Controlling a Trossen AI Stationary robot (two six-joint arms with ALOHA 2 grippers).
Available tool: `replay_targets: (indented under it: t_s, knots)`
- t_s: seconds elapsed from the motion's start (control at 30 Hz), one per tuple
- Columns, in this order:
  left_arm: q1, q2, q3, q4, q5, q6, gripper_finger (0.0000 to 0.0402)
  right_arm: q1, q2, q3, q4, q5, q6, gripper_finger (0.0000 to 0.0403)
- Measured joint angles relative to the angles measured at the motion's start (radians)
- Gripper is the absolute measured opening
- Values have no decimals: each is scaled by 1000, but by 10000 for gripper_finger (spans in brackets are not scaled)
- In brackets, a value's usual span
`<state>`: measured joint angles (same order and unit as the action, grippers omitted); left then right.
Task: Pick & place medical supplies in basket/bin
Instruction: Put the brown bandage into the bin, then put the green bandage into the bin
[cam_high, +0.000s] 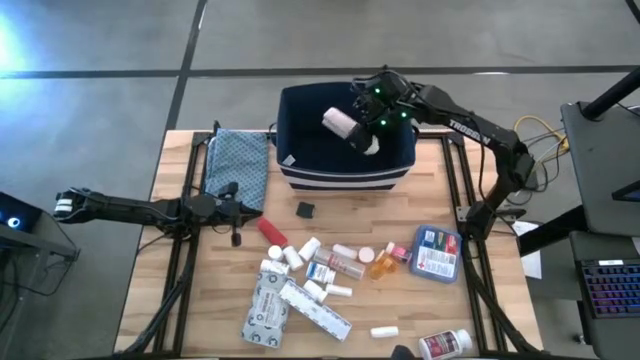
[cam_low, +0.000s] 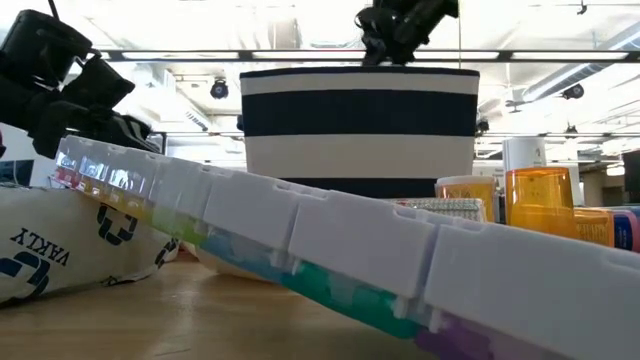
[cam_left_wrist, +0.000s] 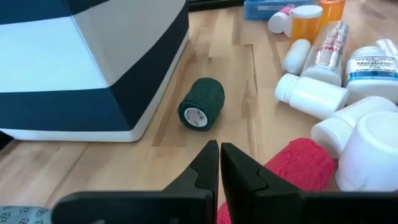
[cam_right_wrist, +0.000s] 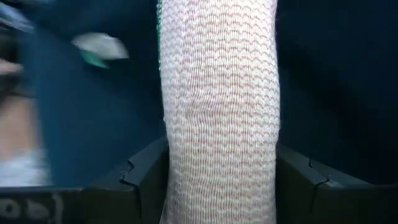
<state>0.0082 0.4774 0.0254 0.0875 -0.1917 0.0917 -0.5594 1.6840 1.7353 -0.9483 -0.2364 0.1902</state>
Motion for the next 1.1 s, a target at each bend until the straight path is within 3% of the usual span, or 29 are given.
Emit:
replay_targets:
  t_s: [0.13,0.27,0.3,0.4,0.5,0.6,0.7,0.87,1.1]
  knots:
    - [0,2,0,42,0,-31,0,33,9,34,-136,168,-94,212]
    - [0,0,0,127,-1,-432,0,91,4,43,-213,435,-182,212]
    - [0,0,0,149,-1,-541,0,101,-4,44,-213,434,-186,212]
    - [0,-1,0,188,-2,-785,0,99,-18,50,-209,199,-131,212]
    - [0,0,1,199,-2,-870,0,120,-12,55,-207,228,-133,212]
    - [0,0,1,199,-1,-884,0,117,-4,73,-205,137,-126,212]
    - [-1,-1,5,201,-1,-957,0,117,-8,92,-184,219,-96,212]
    - [-1,-1,30,202,-2,-1111,0,114,-12,171,-201,233,-105,219]
    - [-1,0,87,205,-2,-1122,0,122,-13,291,-292,415,-185,265]
